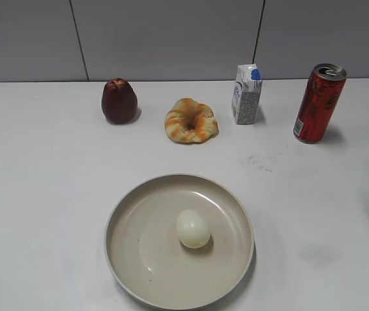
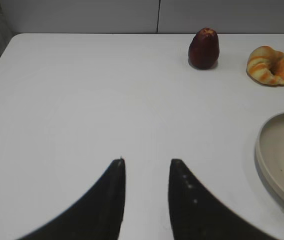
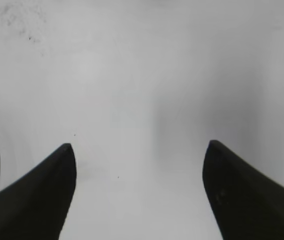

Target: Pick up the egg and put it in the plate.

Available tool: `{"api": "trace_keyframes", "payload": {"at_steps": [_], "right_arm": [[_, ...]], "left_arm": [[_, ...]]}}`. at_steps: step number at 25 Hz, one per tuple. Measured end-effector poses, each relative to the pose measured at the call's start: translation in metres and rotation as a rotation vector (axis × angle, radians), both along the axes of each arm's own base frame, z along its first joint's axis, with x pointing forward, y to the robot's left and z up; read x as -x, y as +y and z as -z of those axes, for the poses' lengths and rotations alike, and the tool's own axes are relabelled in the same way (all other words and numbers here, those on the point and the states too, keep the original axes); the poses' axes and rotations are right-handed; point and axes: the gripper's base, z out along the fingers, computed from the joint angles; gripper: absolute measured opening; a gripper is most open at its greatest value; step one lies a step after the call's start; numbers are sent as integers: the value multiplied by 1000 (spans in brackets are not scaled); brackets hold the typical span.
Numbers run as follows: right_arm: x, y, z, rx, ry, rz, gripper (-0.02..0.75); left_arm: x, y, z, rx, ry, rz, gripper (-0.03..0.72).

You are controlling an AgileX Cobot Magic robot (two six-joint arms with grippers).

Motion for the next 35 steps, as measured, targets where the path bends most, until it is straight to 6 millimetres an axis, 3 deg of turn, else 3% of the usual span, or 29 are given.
{"api": "trace_keyframes", "payload": {"at_steps": [1,5,6,7,9,10,11,12,15,17,22,27,35], "right_arm": [[0,0,0,0,0,0,595],[63,-4,7,-1,-30,2,594],[63,-4,7,-1,-30,2,594],[85,-5,0,-3,-82,1,594],[90,-5,10,-1,-47,1,594],[118,-7,11,-3,-83,2,594],[118,-7,11,-3,-83,2,594],[142,-8,17,-4,-100,1,594],[173,-10,21,-7,-167,-1,593],[179,-10,23,-7,-179,-1,593],[219,-12,7,-22,-369,-3,593],[240,-12,8,-28,-430,-6,593],[281,-14,-1,-46,-701,-8,592]], "left_arm": [[0,0,0,0,0,0,236],[0,0,0,0,0,0,236],[0,0,0,0,0,0,236],[0,0,0,0,0,0,236],[0,0,0,0,0,0,236],[0,0,0,0,0,0,236],[0,0,0,0,0,0,236],[0,0,0,0,0,0,236],[0,0,0,0,0,0,236],[0,0,0,0,0,0,236],[0,0,0,0,0,0,236],[0,0,0,0,0,0,236],[0,0,0,0,0,0,236]]}}
